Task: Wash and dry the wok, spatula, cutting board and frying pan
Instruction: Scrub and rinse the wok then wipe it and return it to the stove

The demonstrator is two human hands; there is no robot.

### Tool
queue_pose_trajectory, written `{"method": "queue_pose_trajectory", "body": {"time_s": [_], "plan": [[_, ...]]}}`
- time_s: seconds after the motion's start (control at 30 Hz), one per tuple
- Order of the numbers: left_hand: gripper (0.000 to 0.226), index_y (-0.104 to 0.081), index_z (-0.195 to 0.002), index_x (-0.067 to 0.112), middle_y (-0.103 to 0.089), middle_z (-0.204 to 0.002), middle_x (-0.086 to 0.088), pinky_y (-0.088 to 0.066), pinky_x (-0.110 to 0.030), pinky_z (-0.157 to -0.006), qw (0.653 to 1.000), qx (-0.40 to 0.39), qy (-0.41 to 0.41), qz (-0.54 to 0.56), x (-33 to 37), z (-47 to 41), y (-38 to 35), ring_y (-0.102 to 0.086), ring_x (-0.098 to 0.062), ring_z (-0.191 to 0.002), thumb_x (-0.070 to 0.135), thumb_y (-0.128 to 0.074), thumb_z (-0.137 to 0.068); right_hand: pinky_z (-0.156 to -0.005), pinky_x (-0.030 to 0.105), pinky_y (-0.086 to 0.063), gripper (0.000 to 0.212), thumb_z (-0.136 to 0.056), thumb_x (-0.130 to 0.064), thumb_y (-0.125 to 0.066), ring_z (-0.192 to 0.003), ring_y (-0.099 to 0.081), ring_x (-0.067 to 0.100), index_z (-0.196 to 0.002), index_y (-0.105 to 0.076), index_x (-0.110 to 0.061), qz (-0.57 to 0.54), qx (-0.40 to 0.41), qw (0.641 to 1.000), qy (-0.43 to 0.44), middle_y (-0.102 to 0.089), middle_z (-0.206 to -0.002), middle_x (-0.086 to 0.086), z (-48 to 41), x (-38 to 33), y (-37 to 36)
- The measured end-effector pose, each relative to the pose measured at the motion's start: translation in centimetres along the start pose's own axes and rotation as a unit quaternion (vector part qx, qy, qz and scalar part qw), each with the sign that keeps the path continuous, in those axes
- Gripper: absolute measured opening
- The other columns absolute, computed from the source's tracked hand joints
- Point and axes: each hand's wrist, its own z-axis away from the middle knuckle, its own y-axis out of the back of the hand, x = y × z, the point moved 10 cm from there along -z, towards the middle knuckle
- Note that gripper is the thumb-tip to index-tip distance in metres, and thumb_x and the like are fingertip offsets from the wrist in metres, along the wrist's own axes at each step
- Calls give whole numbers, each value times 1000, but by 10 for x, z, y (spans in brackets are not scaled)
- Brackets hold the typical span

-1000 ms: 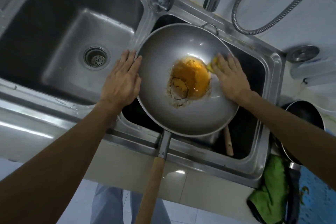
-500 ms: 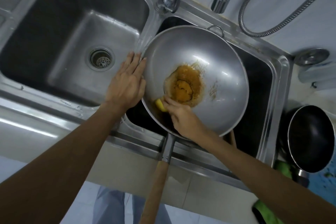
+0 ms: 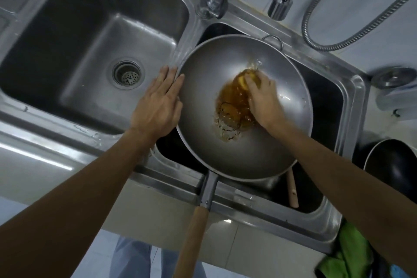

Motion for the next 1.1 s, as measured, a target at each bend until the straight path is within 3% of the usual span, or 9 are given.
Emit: {"method": "queue_pose_trajectory", "body": {"time_s": [0.13, 0.27, 0.4, 0.5, 0.63, 0.73, 0.87, 1.0, 1.1], "plan": [[61, -36, -152, 3, -29, -162, -19, -23, -51, -123, 1000, -8, 5, 6, 1, -1, 0, -17, -32, -153, 22, -36, -95, -114, 45, -37, 52, -102, -28, -51, -131, -43, 34, -150, -43, -8, -118, 46, 991, 53, -38, -151, 21, 4, -68, -17], [60, -37, -152, 3, -30, -161, -19, -21, -49, -123, 1000, -3, 2, 12, 3, 0, 4, -18, -33, -153, 21, -38, -95, -92, 44, -45, 56, -101, -48, -44, -116, -48, 28, -145, -48, -13, -50, 24, 990, 129, -40, -149, 12, 35, -80, -38], [61, -38, -151, 1, -31, -160, -20, -22, -49, -123, 1000, 1, 0, 13, 3, 0, 5, -20, -34, -152, 22, -34, -94, -121, 51, -22, 75, -100, -62, -30, -151, -17, 34, -157, -26, -13, -19, 7, 1000, -12, -16, -167, 7, 26, -31, -47], [62, -36, -152, 2, -31, -161, -19, -22, -49, -123, 1000, -3, 0, 11, 3, 0, 4, -19, -33, -153, 22, -33, -94, -123, 60, -12, 72, -103, -56, -28, -155, 1, 31, -161, -8, -18, -33, -35, 992, 119, -4, -169, 5, 30, -49, -57], [60, -36, -152, 2, -31, -160, -19, -22, -47, -123, 1000, 3, -5, 4, 3, 0, 4, -19, -33, -152, 20, -35, -95, -122, 61, -14, 64, -104, -42, -37, -154, -1, 39, -161, -14, -25, -53, -10, 995, 79, -7, -169, 8, 23, -35, -51], [60, -37, -151, 1, -32, -160, -20, -24, -50, -122, 1000, 4, -8, 7, 4, 0, 5, -20, -34, -152, 20, -35, -94, -123, 60, -12, 63, -101, -39, -39, -153, -3, 41, -160, -20, -27, -10, -19, 983, 184, -13, -168, 7, 25, -57, -54], [60, -37, -151, 1, -31, -160, -20, -26, -51, -121, 1000, 8, -5, 6, 3, 1, 5, -20, -34, -152, 20, -36, -94, -122, 61, -16, 64, -100, -50, -40, -152, -9, 42, -158, -24, -28, -72, 11, 996, 43, -16, -166, 7, 13, -42, -51], [59, -37, -151, 1, -32, -160, -20, -24, -49, -122, 1000, 14, -11, 5, 4, 0, 4, -21, -34, -152, 19, -37, -95, -123, 59, -13, 61, -104, -41, -39, -154, -3, 37, -159, -23, -20, -59, 12, 984, 165, -16, -166, 10, 17, -67, -57], [58, -39, -150, 1, -33, -159, -20, -23, -47, -122, 1000, 17, -11, 2, 3, 1, 5, -22, -35, -151, 19, -36, -95, -125, 55, -6, 64, -106, -43, -33, -154, 7, 37, -160, -16, -15, -97, 44, 994, 30, -2, -168, 9, 9, -43, -54]]}}
